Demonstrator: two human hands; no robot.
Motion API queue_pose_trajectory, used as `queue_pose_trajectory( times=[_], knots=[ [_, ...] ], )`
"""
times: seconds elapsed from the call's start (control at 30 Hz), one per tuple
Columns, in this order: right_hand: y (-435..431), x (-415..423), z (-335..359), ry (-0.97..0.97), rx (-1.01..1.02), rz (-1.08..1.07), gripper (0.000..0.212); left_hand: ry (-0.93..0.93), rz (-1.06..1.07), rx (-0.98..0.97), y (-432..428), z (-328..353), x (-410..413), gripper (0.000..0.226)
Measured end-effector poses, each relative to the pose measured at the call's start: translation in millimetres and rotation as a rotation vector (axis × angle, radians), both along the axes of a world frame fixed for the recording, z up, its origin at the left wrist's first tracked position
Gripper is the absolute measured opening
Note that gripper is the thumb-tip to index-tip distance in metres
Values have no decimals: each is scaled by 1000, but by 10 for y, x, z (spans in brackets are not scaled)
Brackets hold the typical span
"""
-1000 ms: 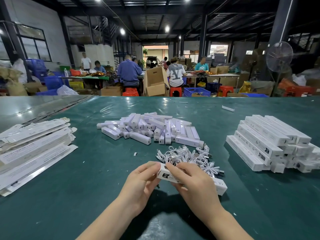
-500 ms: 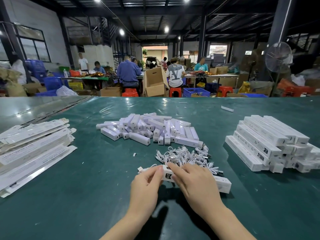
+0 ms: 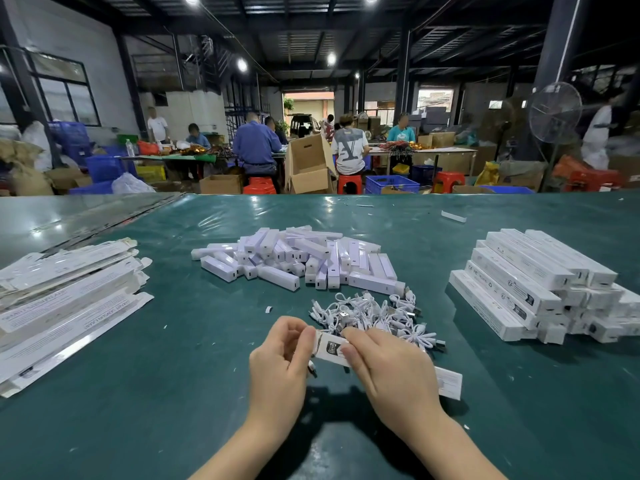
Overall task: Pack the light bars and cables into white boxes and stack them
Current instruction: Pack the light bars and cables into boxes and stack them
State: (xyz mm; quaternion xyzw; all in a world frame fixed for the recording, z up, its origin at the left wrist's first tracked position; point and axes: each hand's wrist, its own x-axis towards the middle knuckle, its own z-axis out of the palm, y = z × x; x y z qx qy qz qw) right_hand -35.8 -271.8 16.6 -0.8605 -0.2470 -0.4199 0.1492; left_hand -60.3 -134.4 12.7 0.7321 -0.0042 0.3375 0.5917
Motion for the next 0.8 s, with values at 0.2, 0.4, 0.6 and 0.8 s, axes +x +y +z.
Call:
queue_pose_trajectory(
  times=[0.2, 0.4, 0.6, 0.8],
  knots=[
    [73, -28, 9, -25, -9, -47, 54, -20, 35, -59, -89, 2, -11, 28],
    [129, -53, 14, -13, -16, -95, 43, -24, 46, -177, -140, -9, -37, 21],
    [147, -33, 65, 6, 138, -160, 68, 58, -184, -493, -359, -7, -143, 34],
    [135, -21, 54, -8, 150, -138, 68, 53, -271, -520, -313, 46, -136, 39]
  ],
)
